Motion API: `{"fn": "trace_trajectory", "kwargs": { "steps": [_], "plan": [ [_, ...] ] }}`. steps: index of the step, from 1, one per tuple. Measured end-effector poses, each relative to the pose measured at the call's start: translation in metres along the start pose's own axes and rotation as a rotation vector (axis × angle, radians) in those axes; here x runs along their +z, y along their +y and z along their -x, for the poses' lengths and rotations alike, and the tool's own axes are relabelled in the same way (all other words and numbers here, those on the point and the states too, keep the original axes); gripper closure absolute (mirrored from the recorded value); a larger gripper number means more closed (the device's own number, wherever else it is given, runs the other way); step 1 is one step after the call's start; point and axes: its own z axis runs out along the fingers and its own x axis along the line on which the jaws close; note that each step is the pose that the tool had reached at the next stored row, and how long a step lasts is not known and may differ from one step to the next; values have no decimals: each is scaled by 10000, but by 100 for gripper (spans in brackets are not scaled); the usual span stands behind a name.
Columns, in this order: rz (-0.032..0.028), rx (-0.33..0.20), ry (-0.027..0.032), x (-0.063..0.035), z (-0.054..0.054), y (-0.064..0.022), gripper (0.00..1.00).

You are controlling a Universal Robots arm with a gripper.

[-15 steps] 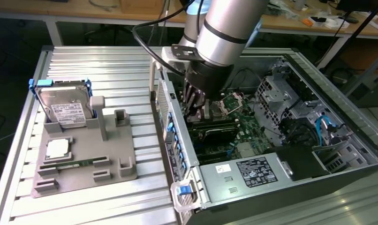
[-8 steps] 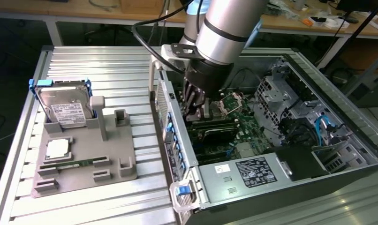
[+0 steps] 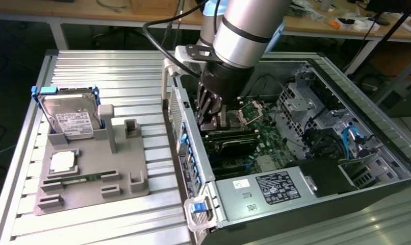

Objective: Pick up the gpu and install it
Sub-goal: 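Press down on the gpu until it lock into place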

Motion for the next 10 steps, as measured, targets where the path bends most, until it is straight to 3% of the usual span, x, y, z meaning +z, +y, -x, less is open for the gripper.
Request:
{"fn": "trace_trajectory", "kwargs": {
  "steps": [10],
  "plan": [
    [6, 1, 9, 105, 6, -11, 89]
  ]
}}
